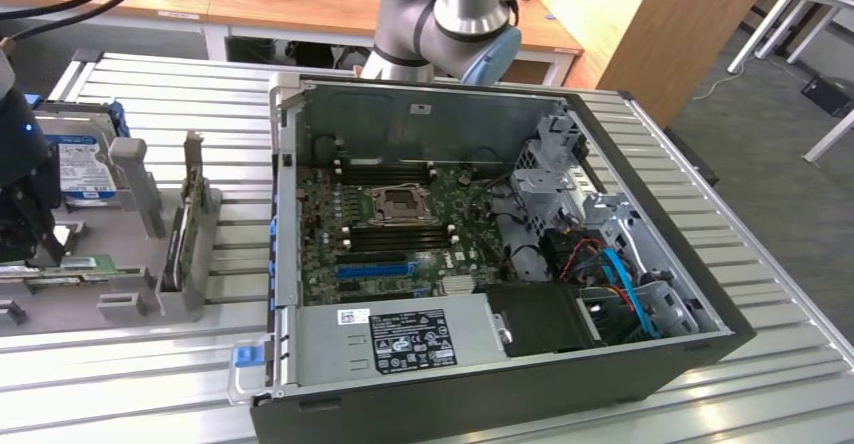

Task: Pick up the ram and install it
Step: 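Pick up the ram and move it above insertion slot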

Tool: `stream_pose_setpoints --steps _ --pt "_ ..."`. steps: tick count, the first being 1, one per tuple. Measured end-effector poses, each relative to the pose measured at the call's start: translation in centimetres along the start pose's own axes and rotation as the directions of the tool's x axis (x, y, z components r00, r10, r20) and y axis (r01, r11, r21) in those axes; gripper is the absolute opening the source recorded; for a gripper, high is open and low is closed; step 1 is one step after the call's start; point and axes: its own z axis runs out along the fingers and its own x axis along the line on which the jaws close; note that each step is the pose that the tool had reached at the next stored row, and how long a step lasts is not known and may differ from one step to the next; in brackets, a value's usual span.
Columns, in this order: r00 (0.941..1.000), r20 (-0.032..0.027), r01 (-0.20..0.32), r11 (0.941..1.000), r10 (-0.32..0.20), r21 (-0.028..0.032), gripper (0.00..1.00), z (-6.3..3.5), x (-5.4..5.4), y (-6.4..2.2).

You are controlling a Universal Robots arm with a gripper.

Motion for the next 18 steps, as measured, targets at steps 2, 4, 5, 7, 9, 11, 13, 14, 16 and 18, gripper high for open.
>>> stream_pose_setpoints --steps 2,4,5,7,9,11,13,14,16,18 --pt "1.0 -0.0001 0.0 1.0 0.0 0.0 0.12 -0.3 0.0 0.01" --pt "1.0 -0.0001 0.0 1.0 0.0 -0.0001 0.12 -0.63 0.0 0.02" --pt "1.0 -0.0001 0.0 1.0 0.0 0.0 0.12 -0.81 0.0 0.02" --pt "1.0 -0.0001 0.0 1.0 0.0 0.0 0.12 -1.19 0.0 0.04" --pt "1.0 -0.0001 0.0 1.0 0.0 0.0 0.12 -1.59 0.0 0.05" --pt "1.0 -0.0001 0.001 1.0 -0.001 -0.0001 0.12 -1.97 0.0 0.06" --pt "1.0 -0.0001 0.001 1.0 -0.001 0.0 0.12 -2.27 0.0 0.06" --pt "1.0 -0.0001 0.001 1.0 -0.001 0.0 0.12 -2.44 0.0 0.07" --pt "1.0 -0.0001 0.001 1.0 -0.001 0.0 0.12 -2.87 0.0 0.07" --pt "1.0 -0.0001 0.001 1.0 -0.001 -0.0001 0.12 -3.27 0.0 0.08"
